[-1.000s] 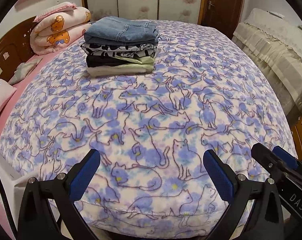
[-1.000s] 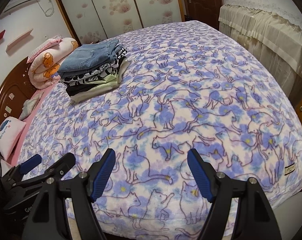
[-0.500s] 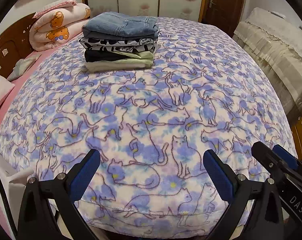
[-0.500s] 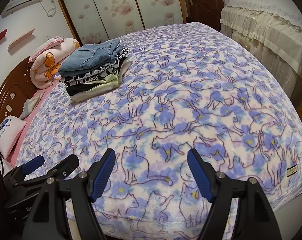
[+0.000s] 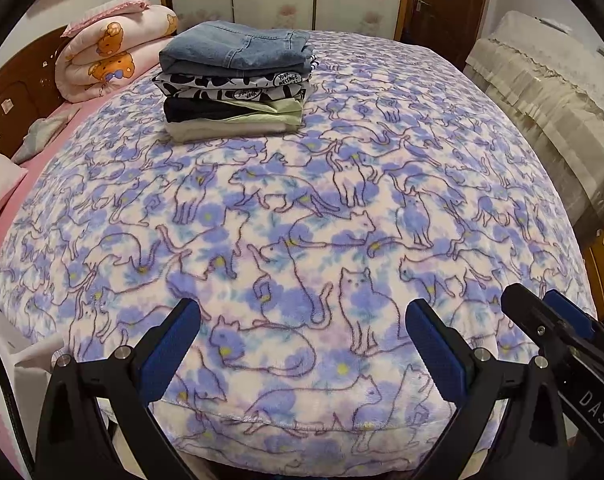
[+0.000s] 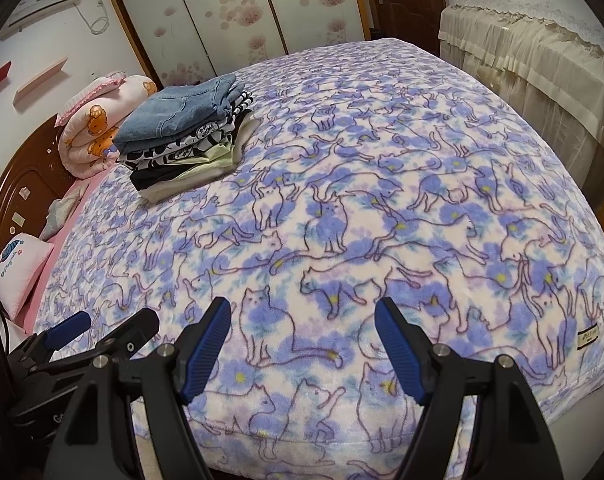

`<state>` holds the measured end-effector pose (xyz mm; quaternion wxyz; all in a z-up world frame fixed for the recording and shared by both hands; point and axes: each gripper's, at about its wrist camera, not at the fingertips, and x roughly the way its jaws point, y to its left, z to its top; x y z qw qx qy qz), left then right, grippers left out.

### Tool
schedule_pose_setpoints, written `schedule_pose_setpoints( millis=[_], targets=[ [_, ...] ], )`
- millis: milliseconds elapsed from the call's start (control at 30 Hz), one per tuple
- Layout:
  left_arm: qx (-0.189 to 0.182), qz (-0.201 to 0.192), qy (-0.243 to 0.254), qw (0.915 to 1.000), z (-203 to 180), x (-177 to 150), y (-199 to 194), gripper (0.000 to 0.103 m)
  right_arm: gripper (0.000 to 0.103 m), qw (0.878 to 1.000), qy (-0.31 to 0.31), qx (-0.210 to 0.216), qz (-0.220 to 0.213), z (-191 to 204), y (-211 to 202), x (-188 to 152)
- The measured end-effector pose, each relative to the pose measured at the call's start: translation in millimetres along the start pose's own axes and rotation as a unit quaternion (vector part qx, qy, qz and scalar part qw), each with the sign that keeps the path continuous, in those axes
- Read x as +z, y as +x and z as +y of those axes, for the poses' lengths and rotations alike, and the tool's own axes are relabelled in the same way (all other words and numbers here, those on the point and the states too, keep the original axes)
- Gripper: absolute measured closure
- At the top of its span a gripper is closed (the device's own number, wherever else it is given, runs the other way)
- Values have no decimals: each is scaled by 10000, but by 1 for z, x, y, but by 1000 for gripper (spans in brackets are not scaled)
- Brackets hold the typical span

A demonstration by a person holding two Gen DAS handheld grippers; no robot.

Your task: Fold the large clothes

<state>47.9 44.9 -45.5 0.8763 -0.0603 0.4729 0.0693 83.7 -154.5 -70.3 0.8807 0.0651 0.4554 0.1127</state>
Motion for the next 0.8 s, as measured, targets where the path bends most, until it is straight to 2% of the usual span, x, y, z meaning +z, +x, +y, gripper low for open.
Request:
schedule_pose_setpoints(
  millis=[800],
  targets=[
    [-43, 11, 12, 10000, -4, 1, -1, 7, 28, 10000, 12, -38, 3, -1, 1, -1]
  ],
)
